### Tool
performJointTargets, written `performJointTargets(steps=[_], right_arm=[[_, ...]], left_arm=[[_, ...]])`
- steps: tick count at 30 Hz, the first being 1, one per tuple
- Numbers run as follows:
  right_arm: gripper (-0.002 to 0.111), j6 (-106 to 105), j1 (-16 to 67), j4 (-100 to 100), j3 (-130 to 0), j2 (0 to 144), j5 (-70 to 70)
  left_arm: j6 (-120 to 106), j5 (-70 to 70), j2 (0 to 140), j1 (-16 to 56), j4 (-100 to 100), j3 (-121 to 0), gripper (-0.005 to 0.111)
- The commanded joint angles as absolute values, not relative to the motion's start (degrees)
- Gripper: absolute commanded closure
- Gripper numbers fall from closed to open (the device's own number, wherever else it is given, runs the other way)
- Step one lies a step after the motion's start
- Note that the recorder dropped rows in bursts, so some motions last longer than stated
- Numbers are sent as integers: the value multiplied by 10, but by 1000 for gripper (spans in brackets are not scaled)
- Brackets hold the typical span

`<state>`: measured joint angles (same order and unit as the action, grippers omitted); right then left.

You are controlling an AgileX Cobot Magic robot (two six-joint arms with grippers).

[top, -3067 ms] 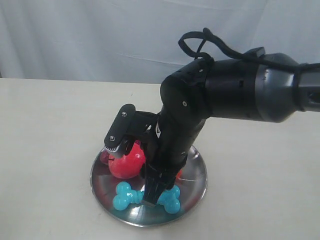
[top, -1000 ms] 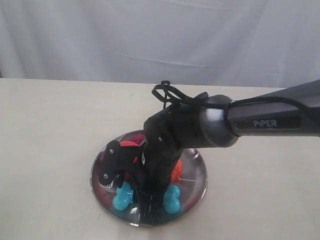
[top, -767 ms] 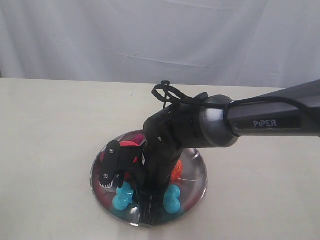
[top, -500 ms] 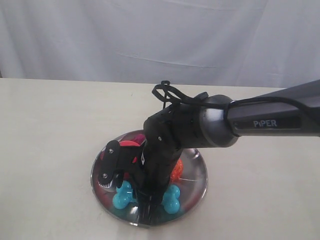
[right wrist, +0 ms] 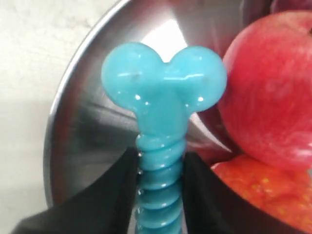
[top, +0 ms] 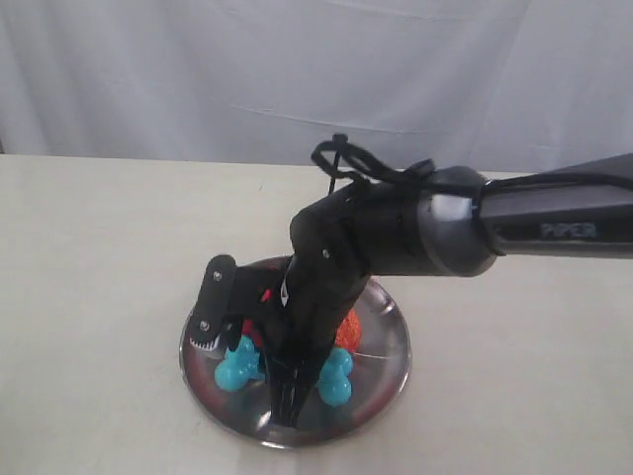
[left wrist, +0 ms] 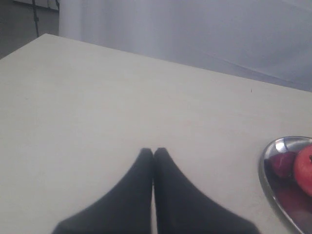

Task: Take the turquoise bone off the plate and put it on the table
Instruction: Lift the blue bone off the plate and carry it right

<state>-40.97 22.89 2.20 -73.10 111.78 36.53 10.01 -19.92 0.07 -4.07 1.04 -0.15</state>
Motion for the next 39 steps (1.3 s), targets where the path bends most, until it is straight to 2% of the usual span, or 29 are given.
performJointTargets(steps=[1, 11, 19, 34, 39], right_arm=[[109, -376, 229, 33, -732, 1041, 365], [109, -214, 229, 14, -732, 889, 431], [109, -27, 220, -123, -732, 812, 557], [109, 81, 51, -120, -729, 703, 626], [109, 119, 20, -120, -678, 703, 587]], left_arm=[[101, -196, 0, -38, 12, 0, 107], [101, -196, 0, -38, 12, 0, 107], [101, -196, 0, -38, 12, 0, 107], [101, -196, 0, -38, 12, 0, 107], [101, -196, 0, -38, 12, 0, 107]])
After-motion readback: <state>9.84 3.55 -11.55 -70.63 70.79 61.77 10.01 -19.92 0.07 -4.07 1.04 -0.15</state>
